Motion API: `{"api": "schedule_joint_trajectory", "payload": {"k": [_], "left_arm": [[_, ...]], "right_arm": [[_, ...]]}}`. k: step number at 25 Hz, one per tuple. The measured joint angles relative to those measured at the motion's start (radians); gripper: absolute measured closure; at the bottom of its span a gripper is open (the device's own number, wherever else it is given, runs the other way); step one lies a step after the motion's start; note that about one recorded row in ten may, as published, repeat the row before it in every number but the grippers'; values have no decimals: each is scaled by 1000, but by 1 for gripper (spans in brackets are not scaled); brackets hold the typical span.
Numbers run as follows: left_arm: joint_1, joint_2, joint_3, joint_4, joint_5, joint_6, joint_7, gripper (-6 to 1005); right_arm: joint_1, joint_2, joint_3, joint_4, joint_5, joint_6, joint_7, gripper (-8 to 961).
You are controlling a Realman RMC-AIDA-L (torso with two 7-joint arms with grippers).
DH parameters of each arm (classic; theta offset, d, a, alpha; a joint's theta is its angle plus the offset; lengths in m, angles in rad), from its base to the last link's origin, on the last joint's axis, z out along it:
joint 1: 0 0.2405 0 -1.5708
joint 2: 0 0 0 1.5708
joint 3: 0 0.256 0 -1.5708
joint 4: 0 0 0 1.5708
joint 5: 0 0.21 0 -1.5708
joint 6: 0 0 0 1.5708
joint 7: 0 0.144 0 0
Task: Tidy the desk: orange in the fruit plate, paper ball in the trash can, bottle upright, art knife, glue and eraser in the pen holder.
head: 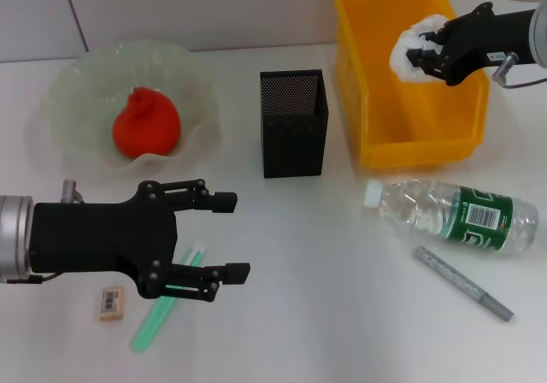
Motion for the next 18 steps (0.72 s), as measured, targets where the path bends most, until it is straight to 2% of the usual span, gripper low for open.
{"api": "schedule_joint_trajectory", "payload": {"k": [13, 18], "left_arm": [[4, 0, 0, 0, 0, 4, 0, 157], [2, 0, 0, 0, 0, 4, 0, 157]], "right_arm": [[-7, 4, 5, -9, 4, 5, 10, 592], [-10, 5, 6, -11, 10, 12, 10, 369]]}}
